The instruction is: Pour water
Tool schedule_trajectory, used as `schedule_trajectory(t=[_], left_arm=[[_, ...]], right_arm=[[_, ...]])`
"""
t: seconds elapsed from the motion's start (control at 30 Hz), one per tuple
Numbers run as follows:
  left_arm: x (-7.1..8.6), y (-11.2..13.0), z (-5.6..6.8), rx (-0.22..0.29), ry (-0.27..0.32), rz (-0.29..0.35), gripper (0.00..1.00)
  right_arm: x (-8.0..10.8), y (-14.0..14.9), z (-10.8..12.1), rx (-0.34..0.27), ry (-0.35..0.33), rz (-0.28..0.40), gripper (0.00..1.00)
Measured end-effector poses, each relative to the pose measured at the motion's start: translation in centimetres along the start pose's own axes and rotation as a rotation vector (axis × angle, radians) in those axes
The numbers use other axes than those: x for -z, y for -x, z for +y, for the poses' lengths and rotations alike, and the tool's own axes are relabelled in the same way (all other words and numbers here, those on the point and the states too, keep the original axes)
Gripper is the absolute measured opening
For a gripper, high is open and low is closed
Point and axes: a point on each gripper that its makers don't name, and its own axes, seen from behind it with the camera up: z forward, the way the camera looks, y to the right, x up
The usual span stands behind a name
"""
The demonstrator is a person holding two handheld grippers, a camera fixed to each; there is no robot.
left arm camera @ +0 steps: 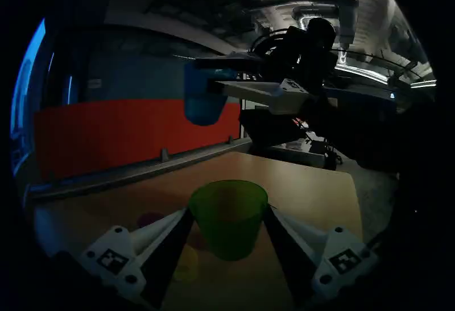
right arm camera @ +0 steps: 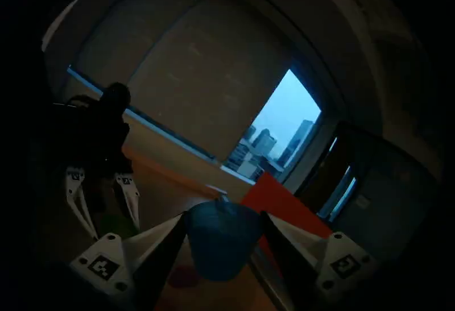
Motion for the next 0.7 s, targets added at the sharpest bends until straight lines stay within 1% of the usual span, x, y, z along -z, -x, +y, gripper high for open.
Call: schedule_trajectory(t=[0.2, 0.7], left_arm=[[-0.1, 0.2, -0.2, 0.001, 0.001, -0.002, 0.86], [0.0, 0.1, 0.1, -0.007, 0.007, 0.001, 0.86]], right_arm=[[-0.2, -0.5, -0.4, 0.034, -0.01, -0.002, 0.94], [-0.3, -1.4, -0.8, 0.129, -0.008, -0.004, 0.94]])
